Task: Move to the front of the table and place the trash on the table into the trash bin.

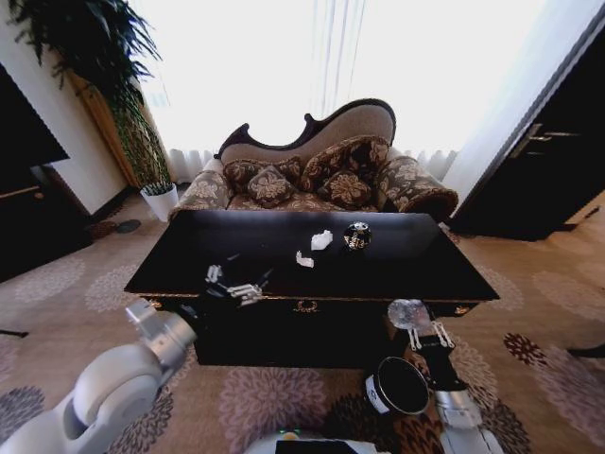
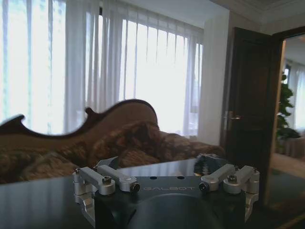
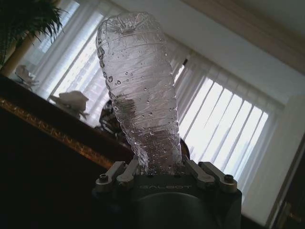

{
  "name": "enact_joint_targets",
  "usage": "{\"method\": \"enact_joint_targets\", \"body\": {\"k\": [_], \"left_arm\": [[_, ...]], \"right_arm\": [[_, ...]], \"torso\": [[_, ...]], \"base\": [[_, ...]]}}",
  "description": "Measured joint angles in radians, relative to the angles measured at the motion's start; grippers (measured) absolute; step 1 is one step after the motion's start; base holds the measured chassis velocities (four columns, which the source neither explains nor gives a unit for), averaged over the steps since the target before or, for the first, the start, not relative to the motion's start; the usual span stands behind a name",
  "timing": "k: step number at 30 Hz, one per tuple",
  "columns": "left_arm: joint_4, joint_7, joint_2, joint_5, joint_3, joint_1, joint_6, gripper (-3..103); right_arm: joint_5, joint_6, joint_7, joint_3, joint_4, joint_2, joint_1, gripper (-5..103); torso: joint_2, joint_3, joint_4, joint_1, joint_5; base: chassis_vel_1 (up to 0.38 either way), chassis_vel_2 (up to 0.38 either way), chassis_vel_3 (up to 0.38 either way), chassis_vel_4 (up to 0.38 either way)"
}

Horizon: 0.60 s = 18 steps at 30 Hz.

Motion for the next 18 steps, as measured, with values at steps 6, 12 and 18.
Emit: {"method": "enact_joint_targets", "body": {"k": [6,12,18], "left_arm": [[0.033,-0.006,-0.042,0.1,-0.036,0.023,-0.039,100],[0.115,0.052,-0.082,0.127,-0.179,0.105,-0.111,100],[0.15,0.089,-0.137,0.119,-0.292,0.201,-0.165,100]], "right_arm": [[0.177,-0.036,-0.007,-0.037,-0.082,0.003,-0.031,28],[0.269,-0.04,-0.006,-0.075,-0.239,0.002,-0.005,28],[0.291,-0.042,-0.01,-0.118,-0.355,-0.007,0.056,28]], "torso": [[0.0,0.0,0.0001,0.0,-0.0002],[0.0,0.0,0.0002,0.0,0.0],[0.0,0.0,0.0001,0.0,-0.0002]], "base": [[0.0,0.0,0.0,0.0],[0.0,0.0,0.0,0.0],[0.0,0.0,0.0,0.0]]}}
